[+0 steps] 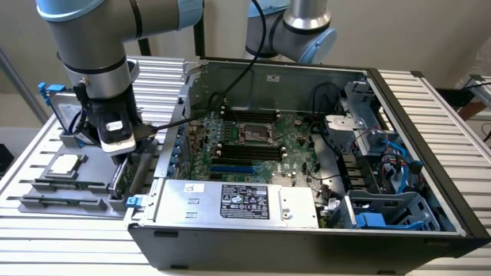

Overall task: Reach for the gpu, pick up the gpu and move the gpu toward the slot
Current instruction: 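Pick up the gpu and move the gpu toward the slot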

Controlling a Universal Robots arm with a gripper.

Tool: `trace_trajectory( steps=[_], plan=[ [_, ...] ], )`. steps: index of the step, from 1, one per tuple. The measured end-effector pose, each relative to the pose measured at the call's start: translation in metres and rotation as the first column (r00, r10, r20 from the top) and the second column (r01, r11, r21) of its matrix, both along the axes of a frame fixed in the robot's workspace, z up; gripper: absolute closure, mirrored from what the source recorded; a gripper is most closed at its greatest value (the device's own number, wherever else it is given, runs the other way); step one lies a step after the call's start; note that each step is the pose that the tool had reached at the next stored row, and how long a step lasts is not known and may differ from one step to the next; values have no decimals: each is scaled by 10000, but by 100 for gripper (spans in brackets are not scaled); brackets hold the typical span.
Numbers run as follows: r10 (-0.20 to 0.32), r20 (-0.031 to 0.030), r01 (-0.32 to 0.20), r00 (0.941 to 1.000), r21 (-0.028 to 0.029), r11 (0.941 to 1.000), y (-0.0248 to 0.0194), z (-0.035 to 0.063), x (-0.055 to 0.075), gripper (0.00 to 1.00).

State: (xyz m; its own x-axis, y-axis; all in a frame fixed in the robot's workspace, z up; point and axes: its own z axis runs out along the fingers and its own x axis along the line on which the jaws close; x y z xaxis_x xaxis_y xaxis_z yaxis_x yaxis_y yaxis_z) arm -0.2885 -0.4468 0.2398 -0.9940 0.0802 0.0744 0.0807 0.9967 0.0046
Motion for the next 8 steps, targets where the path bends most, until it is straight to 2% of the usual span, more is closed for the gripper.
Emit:
trace_trajectory(
  steps=[4,8],
  plan=[
    [0,2,0,10000,1,10000,0,2,0,74],
    [91,1,-91,10000,4,10000,0,49,0,74]
  ],
)
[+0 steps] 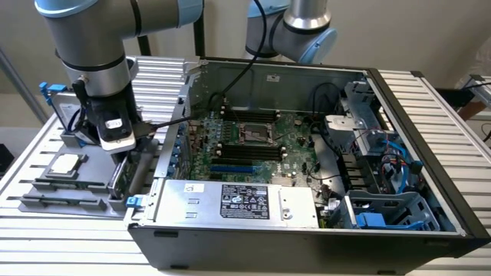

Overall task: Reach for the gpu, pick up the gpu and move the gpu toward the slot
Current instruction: 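Pick up the gpu and move the gpu toward the slot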

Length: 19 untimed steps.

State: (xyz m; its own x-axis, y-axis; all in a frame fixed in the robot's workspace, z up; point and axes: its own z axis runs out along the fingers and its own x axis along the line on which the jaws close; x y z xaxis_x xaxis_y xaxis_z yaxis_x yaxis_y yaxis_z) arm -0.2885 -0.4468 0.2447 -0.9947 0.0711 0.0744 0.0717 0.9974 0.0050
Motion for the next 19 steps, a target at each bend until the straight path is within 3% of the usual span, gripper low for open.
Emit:
trace_trajectory(
  steps=[10,19],
  plan=[
    [312,-9,-312,9995,-1,9995,0,227,0,74],
    [321,-46,-321,9995,1,9995,0,612,1,74]
  ],
)
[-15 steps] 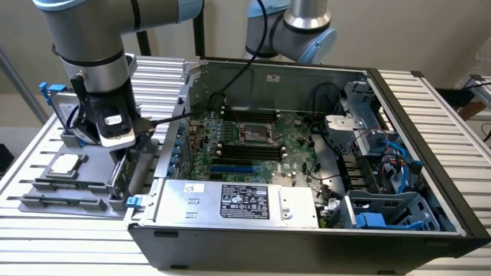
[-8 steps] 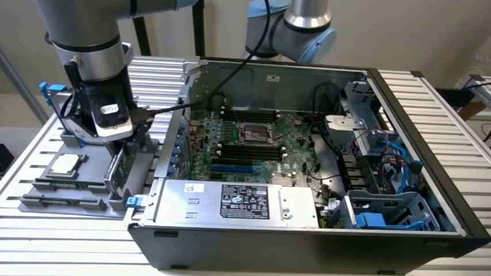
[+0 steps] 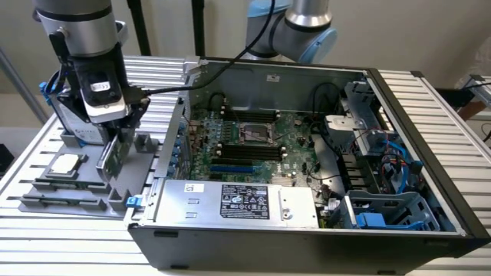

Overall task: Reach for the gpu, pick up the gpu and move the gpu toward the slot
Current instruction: 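Pick up the gpu and move the gpu toward the slot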

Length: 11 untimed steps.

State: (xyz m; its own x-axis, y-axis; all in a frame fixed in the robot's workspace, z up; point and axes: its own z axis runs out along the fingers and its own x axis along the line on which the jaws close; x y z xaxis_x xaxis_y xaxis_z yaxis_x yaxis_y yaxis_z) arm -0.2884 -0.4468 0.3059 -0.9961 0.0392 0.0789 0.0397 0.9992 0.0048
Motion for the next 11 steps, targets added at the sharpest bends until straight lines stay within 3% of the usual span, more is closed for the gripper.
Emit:
trace_trajectory(
  steps=[11],
  plan=[
    [26,-20,-26,10000,38,10000,0,492,89,74]
  ],
)
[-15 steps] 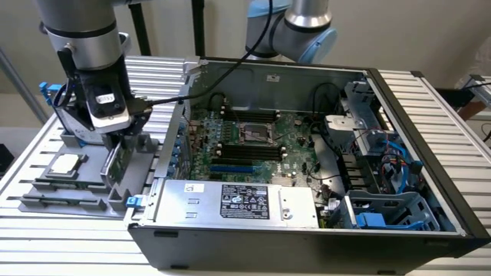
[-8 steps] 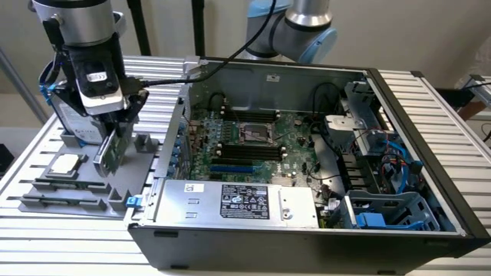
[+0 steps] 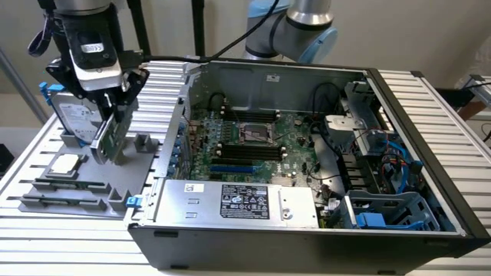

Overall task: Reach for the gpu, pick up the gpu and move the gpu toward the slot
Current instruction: 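Pick up the gpu and move the gpu toward the slot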

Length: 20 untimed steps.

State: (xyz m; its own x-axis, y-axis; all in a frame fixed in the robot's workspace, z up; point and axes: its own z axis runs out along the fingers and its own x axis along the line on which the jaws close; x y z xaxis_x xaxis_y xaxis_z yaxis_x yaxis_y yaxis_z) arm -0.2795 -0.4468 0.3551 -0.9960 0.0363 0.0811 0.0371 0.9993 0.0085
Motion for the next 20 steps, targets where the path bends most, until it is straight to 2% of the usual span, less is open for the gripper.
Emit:
trace_trajectory(
  steps=[11,16,20],
  plan=[
    [79,-10,-79,10000,45,10000,0,503,321,74],
    [82,-11,-82,10000,53,10000,0,728,535,74],
    [81,-14,-81,10000,54,10000,0,865,716,74]
  ],
)
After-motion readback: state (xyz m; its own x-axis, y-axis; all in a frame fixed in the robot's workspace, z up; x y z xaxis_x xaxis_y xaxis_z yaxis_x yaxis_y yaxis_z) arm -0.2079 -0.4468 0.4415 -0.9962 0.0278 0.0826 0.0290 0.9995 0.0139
